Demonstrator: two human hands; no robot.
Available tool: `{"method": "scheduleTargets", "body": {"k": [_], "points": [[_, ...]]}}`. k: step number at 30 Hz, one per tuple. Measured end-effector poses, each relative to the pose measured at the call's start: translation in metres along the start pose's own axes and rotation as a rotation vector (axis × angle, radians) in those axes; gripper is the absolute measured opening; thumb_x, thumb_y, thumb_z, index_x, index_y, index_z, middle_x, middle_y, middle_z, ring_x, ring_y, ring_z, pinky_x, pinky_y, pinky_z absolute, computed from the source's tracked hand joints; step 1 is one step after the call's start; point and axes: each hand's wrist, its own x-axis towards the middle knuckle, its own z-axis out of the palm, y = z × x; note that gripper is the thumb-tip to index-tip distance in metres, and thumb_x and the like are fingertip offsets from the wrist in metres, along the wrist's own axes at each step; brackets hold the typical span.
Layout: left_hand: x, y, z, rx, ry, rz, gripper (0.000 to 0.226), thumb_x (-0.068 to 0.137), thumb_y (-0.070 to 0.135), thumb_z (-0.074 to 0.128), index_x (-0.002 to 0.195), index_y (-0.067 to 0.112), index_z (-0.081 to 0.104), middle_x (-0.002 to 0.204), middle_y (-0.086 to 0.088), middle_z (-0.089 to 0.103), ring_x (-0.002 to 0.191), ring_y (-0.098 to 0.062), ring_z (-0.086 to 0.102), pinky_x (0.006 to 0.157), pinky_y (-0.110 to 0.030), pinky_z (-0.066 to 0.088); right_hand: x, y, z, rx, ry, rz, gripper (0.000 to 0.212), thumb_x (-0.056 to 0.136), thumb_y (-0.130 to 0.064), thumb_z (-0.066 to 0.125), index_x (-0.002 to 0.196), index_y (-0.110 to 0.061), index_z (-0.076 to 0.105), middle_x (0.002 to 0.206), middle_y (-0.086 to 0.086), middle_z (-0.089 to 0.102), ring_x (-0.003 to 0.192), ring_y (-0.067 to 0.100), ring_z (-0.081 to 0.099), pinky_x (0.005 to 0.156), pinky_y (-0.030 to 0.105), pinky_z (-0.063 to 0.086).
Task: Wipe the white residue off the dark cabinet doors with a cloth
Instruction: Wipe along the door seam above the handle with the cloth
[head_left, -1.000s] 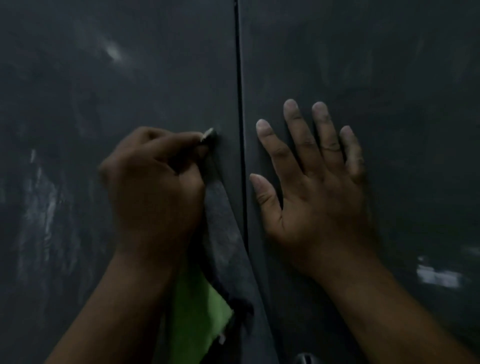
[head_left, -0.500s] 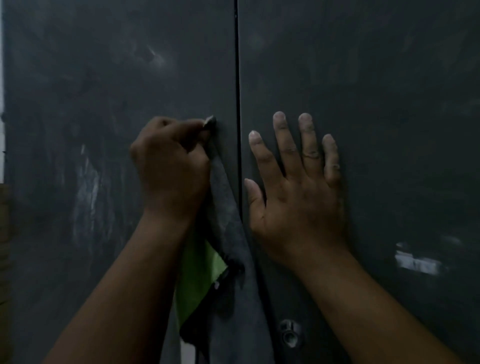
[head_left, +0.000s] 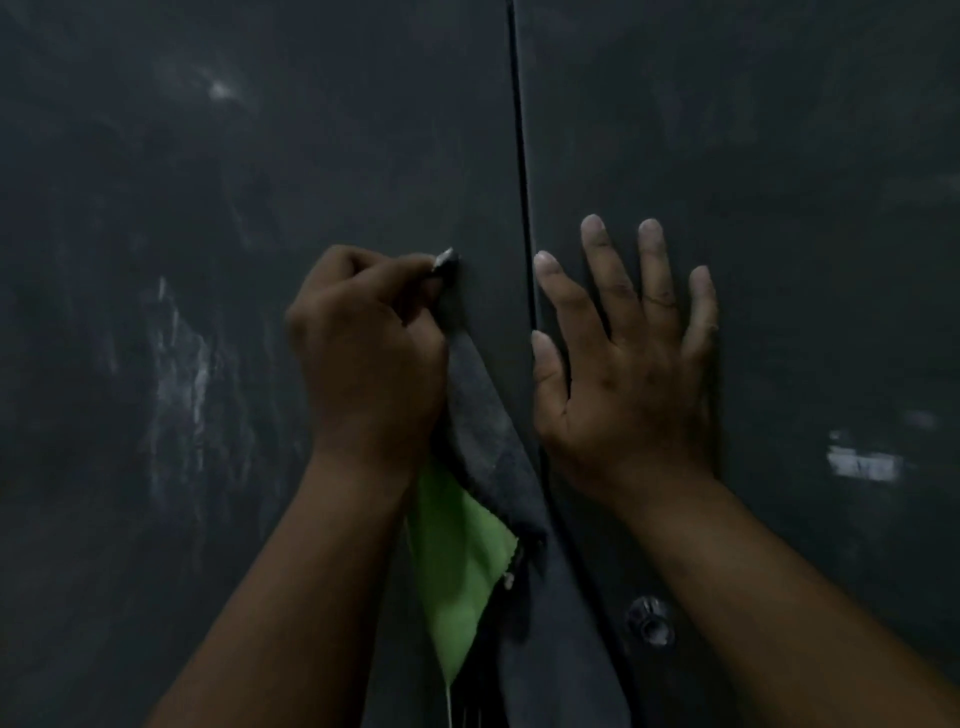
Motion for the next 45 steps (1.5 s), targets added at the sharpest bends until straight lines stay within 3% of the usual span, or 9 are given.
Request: {"method": "scheduleTargets", "body": {"k": [4, 8, 16, 23, 29, 33, 36, 40, 45], "points": [[-0.005, 0.006, 0.003, -0.047, -0.061, 0.066, 0.017, 0.09, 0.008, 0.073, 0.102, 0.015, 0.083, 0.089, -0.005, 0.066, 0.077, -0.007, 0.057, 0.068, -0.008, 0.043, 0.001, -0.011, 0.006, -0.001, 0.005, 0.045, 0.057, 0.103, -0.042, 0.043, 0.157, -0.025, 0.039, 0.171, 0.005, 0.017, 0.158, 0.038, 0.007, 0.122, 0.067, 0.006], [-0.044, -0.004, -0.009, -0.02, -0.197, 0.202, 0.017, 0.091, 0.004, 0.075, 0.106, 0.009, 0.082, 0.089, -0.007, 0.063, 0.075, -0.02, 0.06, 0.064, -0.031, 0.053, 0.001, -0.014, 0.008, 0.025, 0.027, 0.051, 0.057, 0.103, -0.041, 0.044, 0.157, -0.023, 0.04, 0.171, 0.007, 0.019, 0.158, 0.039, 0.008, 0.123, 0.067, 0.006], [0.01, -0.019, -0.012, 0.009, 0.02, -0.003, 0.02, 0.086, 0.003, 0.072, 0.098, 0.014, 0.084, 0.084, -0.006, 0.067, 0.075, -0.006, 0.056, 0.071, 0.0, 0.033, 0.001, -0.018, 0.012, -0.006, 0.051, 0.063, 0.057, 0.102, -0.035, 0.046, 0.156, -0.02, 0.04, 0.171, 0.007, 0.02, 0.158, 0.039, 0.011, 0.121, 0.069, 0.009], [-0.035, -0.033, -0.034, 0.035, -0.093, 0.086, 0.026, 0.083, -0.007, 0.076, 0.1, 0.012, 0.083, 0.085, -0.003, 0.066, 0.074, -0.005, 0.058, 0.07, -0.003, 0.039, 0.001, -0.024, 0.018, -0.085, 0.016, 0.042, 0.068, 0.102, -0.055, 0.037, 0.161, -0.022, 0.03, 0.172, 0.01, 0.01, 0.157, 0.045, 0.003, 0.118, 0.074, 0.005], [-0.001, -0.056, -0.048, 0.122, 0.043, -0.108, 0.02, 0.086, 0.008, 0.076, 0.1, 0.021, 0.083, 0.087, 0.0, 0.071, 0.076, -0.005, 0.061, 0.071, -0.001, 0.036, 0.001, -0.026, 0.021, -0.086, 0.046, -0.052, 0.057, 0.107, -0.044, 0.037, 0.158, -0.018, 0.038, 0.17, 0.009, 0.021, 0.158, 0.037, 0.012, 0.118, 0.074, 0.01], [0.042, -0.052, -0.04, 0.076, 0.072, -0.134, 0.019, 0.087, 0.017, 0.075, 0.103, 0.024, 0.083, 0.091, 0.003, 0.071, 0.082, -0.013, 0.068, 0.077, -0.018, 0.049, 0.006, -0.03, 0.019, -0.111, -0.021, -0.119, 0.058, 0.105, -0.039, 0.036, 0.16, -0.021, 0.032, 0.172, 0.008, 0.016, 0.159, 0.036, 0.006, 0.119, 0.072, 0.007], [0.022, -0.045, -0.036, 0.084, 0.029, -0.035, 0.024, 0.086, 0.006, 0.075, 0.101, 0.022, 0.083, 0.087, 0.004, 0.068, 0.077, -0.011, 0.063, 0.073, -0.004, 0.039, 0.015, -0.041, 0.019, -0.151, -0.087, -0.144, 0.068, 0.104, -0.049, 0.033, 0.163, -0.017, 0.023, 0.173, 0.011, 0.006, 0.159, 0.035, 0.001, 0.121, 0.07, 0.004], [-0.027, -0.059, -0.054, 0.083, -0.029, -0.015, 0.029, 0.081, -0.005, 0.08, 0.098, 0.019, 0.084, 0.083, 0.002, 0.067, 0.07, -0.006, 0.057, 0.069, -0.004, 0.039, 0.031, -0.072, 0.026, -0.141, -0.166, -0.228, 0.078, 0.104, -0.058, 0.026, 0.165, -0.011, 0.011, 0.173, 0.012, -0.002, 0.159, 0.033, -0.005, 0.124, 0.065, 0.001], [0.005, -0.082, -0.069, 0.099, 0.017, -0.15, 0.021, 0.086, 0.015, 0.08, 0.102, 0.028, 0.083, 0.088, 0.006, 0.073, 0.073, -0.002, 0.064, 0.073, -0.006, 0.042, 0.036, -0.097, 0.037, -0.116, -0.192, -0.264, 0.08, 0.104, -0.056, 0.024, 0.164, -0.009, 0.003, 0.173, 0.009, -0.008, 0.159, 0.03, -0.011, 0.124, 0.064, 0.0]]}}
